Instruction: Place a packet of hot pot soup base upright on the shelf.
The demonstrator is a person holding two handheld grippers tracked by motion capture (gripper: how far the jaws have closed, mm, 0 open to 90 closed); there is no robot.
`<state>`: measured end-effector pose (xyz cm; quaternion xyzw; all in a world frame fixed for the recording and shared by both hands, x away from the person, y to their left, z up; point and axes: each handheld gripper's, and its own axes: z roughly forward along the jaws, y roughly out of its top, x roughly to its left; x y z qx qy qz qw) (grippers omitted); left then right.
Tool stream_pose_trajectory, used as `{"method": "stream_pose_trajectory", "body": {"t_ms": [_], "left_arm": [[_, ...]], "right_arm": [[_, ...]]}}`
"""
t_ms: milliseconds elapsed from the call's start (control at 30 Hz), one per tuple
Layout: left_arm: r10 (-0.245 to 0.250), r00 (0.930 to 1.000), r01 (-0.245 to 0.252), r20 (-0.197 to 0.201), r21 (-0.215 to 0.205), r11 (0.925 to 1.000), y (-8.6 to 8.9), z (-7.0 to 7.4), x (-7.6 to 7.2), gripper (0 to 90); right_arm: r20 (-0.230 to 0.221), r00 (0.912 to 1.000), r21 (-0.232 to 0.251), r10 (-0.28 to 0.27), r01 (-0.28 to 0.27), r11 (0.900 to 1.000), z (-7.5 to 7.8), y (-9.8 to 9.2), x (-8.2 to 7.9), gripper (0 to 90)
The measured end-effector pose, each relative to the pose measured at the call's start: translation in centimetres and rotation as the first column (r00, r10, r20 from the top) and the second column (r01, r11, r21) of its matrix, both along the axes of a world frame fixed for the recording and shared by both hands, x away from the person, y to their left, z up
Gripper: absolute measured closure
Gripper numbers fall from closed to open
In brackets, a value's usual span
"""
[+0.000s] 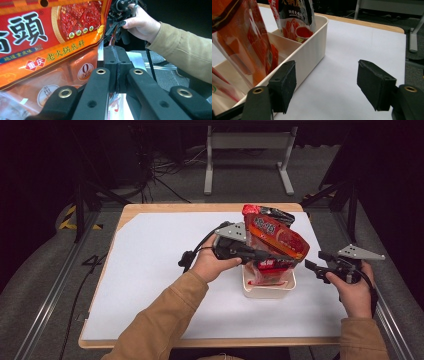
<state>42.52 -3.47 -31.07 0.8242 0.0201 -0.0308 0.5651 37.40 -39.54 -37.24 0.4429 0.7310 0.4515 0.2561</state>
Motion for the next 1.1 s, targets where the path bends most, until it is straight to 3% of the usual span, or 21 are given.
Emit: {"method": "stream_pose_trajectory", "body": {"t_ms": [533,1100], "left_arm": [[0.008,0.9989,-0.007,-0.046,0.007,1.0,-0.5,-1.9,0.5,89.9],[0.026,0.9978,-0.023,-0.061,0.058,0.9981,-0.1,-3.0,0.6,89.2]], "right_arm": [[-0.002,1.0,0.004,0.001,-0.001,1.0,0.0,0.0,0.0,31.8],[-0.006,1.0,0.002,0.002,-0.002,1.0,0.0,0.1,0.0,31.5]]}}
